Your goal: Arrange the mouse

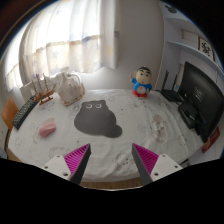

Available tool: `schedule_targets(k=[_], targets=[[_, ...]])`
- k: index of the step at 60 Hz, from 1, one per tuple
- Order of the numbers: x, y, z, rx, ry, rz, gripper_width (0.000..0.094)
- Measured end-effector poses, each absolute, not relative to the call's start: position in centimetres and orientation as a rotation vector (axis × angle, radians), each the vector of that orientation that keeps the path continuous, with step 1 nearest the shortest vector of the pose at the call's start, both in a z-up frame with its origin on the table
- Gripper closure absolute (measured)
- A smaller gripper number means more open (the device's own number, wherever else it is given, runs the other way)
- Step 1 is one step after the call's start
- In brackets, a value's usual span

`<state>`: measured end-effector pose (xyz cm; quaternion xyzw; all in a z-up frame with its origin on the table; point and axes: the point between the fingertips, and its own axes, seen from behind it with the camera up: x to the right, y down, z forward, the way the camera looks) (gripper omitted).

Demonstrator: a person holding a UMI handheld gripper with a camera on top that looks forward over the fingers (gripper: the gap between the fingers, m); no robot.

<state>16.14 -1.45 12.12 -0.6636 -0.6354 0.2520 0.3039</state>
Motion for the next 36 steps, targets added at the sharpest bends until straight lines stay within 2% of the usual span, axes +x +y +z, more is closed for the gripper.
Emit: schedule_targets(k=[15, 36], targets=[[16.5, -7.1, 12.1, -1.77, -1.651, 0.678, 0.0077], [18.0, -23.0, 11.4, -1.727, -1.736, 0.763, 0.0076]])
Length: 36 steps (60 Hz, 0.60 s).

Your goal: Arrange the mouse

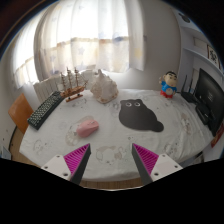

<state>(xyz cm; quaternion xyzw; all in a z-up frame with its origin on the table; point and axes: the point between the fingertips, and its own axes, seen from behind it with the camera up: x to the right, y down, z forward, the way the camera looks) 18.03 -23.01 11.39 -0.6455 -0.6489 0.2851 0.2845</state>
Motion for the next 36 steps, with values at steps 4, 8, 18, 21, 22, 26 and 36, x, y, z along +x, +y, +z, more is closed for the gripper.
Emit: schedule_targets(k=[4, 8, 18, 21, 22, 26, 36], targets=[[18.2, -25.7, 11.0, -1.725, -1.75, 0.774, 0.008], [18.3, -28.5, 10.8, -1.721, -1.767, 0.791, 0.008], [17.7, -33.4, 9.9, -1.713, -1.778, 0.822, 0.0081], [17.3, -34.4, 9.5, -1.711, -1.774, 0.831, 0.0082], [17.1, -34.7, 9.1, -1.709, -1.772, 0.834, 0.0082], [16.2, -35.7, 8.3, -1.7, -1.768, 0.846, 0.008], [13.2, -36.8, 5.9, -1.665, -1.725, 0.867, 0.008]])
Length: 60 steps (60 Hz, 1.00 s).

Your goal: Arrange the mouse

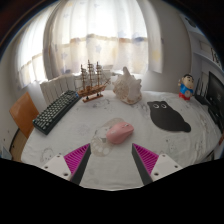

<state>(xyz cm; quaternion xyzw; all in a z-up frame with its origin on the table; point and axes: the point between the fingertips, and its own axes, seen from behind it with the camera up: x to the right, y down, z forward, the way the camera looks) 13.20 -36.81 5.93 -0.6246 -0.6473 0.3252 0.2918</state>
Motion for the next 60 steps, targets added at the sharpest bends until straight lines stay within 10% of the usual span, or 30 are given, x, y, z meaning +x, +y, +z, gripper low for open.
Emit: schedule_targets(k=[50, 60], targets=[[-1.6, -36.0, -1.1, -1.654, -1.666, 0.869, 0.0097], [-2.3, -35.8, -1.2, -1.634, -1.689, 0.862, 0.046]])
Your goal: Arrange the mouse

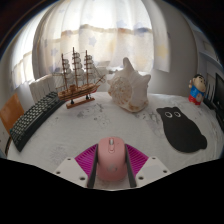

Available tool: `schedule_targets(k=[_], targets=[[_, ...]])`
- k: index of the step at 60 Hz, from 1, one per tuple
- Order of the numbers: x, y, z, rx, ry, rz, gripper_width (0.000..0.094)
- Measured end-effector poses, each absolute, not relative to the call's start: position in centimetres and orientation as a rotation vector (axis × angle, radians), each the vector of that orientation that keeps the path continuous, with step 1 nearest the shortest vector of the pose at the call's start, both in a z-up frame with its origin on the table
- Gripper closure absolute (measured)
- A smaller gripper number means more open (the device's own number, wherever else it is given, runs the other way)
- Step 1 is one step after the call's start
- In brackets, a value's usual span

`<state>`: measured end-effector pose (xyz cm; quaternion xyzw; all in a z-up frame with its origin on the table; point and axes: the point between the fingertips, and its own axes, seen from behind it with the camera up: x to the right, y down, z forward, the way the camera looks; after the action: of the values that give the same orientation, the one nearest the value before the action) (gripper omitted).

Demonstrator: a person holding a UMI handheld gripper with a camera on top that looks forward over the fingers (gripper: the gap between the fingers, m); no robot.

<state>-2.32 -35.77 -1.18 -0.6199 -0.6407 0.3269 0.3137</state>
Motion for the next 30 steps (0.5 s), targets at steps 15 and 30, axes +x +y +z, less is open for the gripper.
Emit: schedule_targets(k=[15, 30], targets=[[-3.0, -33.8, 4.7, -1.617, -1.7, 0.911, 0.0512], [-7.4, -22.0, 13.9, -1.535, -1.608, 0.929, 0.0513]])
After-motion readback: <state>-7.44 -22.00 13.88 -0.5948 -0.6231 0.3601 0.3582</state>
